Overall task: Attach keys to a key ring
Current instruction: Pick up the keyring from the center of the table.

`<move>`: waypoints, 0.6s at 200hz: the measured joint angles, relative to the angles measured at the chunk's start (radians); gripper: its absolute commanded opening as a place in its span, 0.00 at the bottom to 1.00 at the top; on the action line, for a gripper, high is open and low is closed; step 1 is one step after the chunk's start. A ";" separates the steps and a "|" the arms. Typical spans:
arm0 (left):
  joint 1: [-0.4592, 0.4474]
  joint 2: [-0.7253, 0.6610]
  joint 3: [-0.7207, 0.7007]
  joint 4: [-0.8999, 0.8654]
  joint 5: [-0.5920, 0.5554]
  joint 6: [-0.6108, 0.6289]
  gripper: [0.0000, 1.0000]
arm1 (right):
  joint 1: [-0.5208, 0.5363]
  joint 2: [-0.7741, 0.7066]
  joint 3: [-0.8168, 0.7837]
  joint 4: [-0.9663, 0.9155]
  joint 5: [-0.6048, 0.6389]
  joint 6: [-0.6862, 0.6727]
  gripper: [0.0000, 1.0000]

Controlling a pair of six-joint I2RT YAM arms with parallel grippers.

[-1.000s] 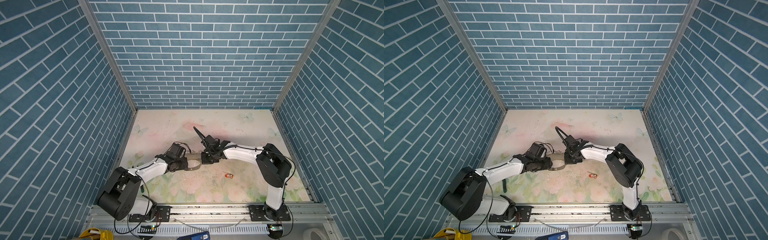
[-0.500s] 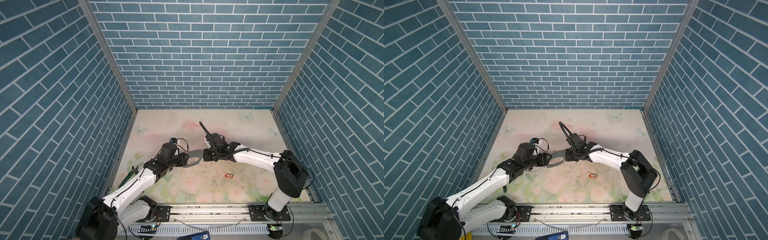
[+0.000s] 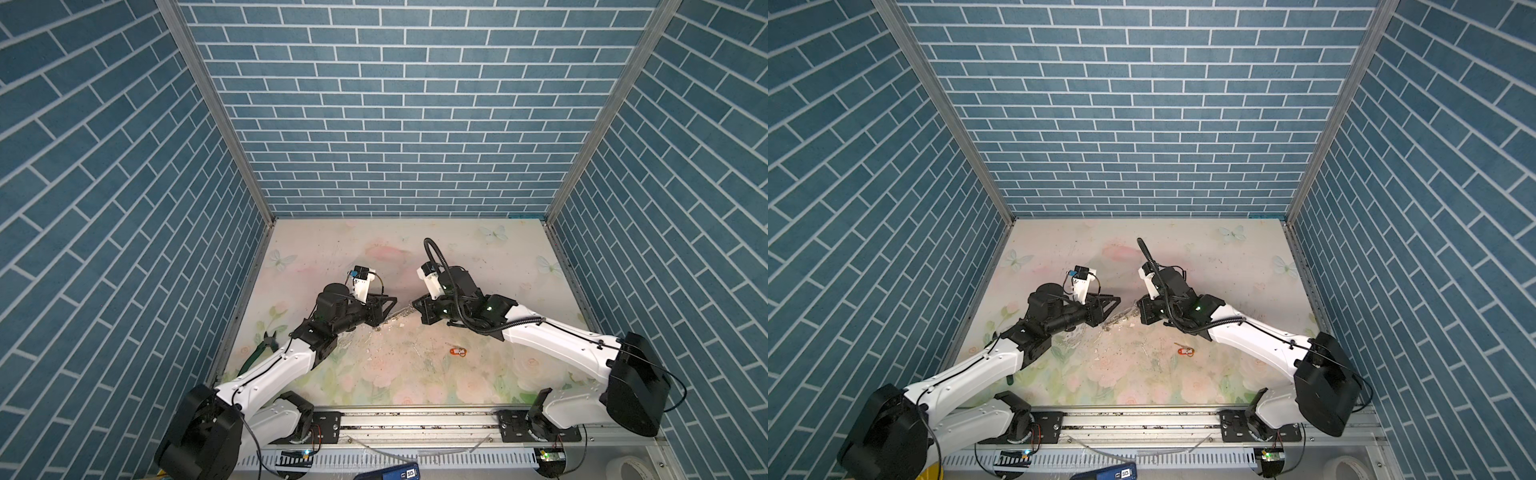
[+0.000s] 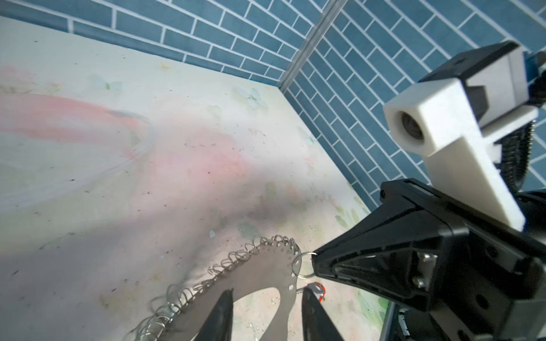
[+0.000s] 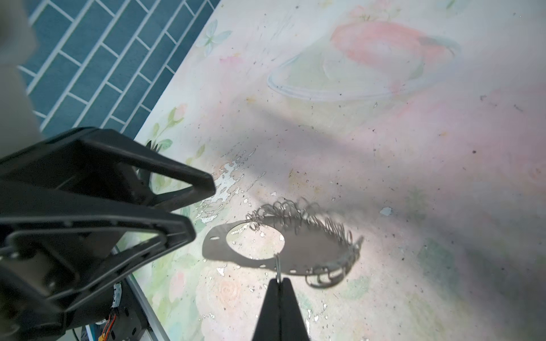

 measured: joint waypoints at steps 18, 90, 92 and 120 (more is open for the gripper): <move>0.000 0.014 -0.030 0.108 0.033 0.000 0.38 | 0.000 -0.058 -0.045 0.017 -0.008 -0.039 0.00; 0.000 0.077 -0.072 0.444 0.119 -0.011 0.38 | 0.000 -0.257 -0.138 0.034 -0.042 -0.185 0.00; 0.000 0.079 -0.072 0.448 0.119 -0.010 0.38 | 0.000 -0.259 -0.138 0.034 -0.043 -0.188 0.00; 0.000 0.113 -0.072 0.483 0.139 -0.011 0.37 | 0.000 -0.279 -0.138 0.023 -0.070 -0.223 0.00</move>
